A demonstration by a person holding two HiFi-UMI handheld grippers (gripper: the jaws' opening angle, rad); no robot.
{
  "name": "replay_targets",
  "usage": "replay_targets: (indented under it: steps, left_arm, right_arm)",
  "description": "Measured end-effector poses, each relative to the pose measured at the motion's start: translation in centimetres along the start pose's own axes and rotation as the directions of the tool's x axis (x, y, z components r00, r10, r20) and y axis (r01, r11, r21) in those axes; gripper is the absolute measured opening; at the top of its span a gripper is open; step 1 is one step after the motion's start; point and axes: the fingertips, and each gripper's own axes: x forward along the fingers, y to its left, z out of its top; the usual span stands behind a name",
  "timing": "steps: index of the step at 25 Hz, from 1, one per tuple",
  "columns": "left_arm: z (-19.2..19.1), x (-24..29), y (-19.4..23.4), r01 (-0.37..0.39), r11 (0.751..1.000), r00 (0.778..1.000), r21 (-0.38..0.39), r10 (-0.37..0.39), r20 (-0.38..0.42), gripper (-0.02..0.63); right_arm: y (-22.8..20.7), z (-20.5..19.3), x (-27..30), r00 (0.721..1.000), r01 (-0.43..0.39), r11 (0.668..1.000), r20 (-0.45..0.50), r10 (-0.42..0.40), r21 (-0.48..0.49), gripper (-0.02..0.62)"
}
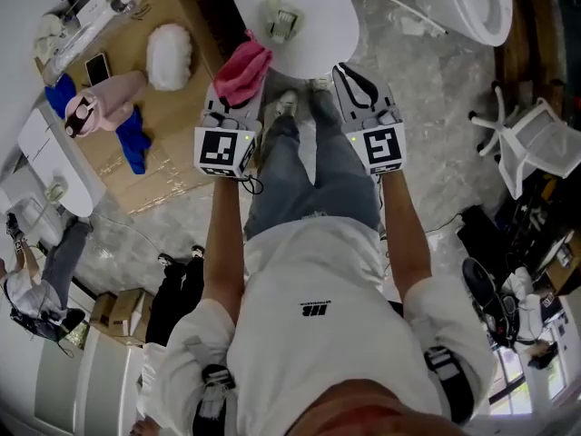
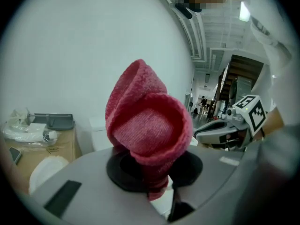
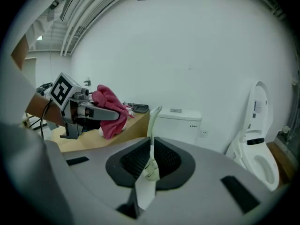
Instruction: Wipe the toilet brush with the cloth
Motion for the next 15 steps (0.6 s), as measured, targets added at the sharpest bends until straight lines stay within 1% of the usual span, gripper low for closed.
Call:
replay_targets:
  steps: [3,8,15]
  left_arm:
    - [-1.7,1.3,0.5,-0.034,0.999,0.999,-0.011,0.034,-0.01,0.081]
    - [-5.1,3.4,1.5,-0.076,0.997,0.997,-0.025,0.076,-0.021,0.081]
    - [-9.8,5.7,3.2,-0.114,0.992,0.993,-0.06,0.111,-0.049,0.083]
  right_arm:
    - [-0.4,-1.9,1.3,0.999,-0.04,0.999,-0.009,0.04,0.003,0.02]
    - [-0.6,-5.0,4.5,0.994,-0.108,0.994,-0.034,0.108,-0.027,0.026]
    - [-0.5,-9.3,9.7,0.981,-0.183,0.98,-0.079,0.177,-0.082,0.032]
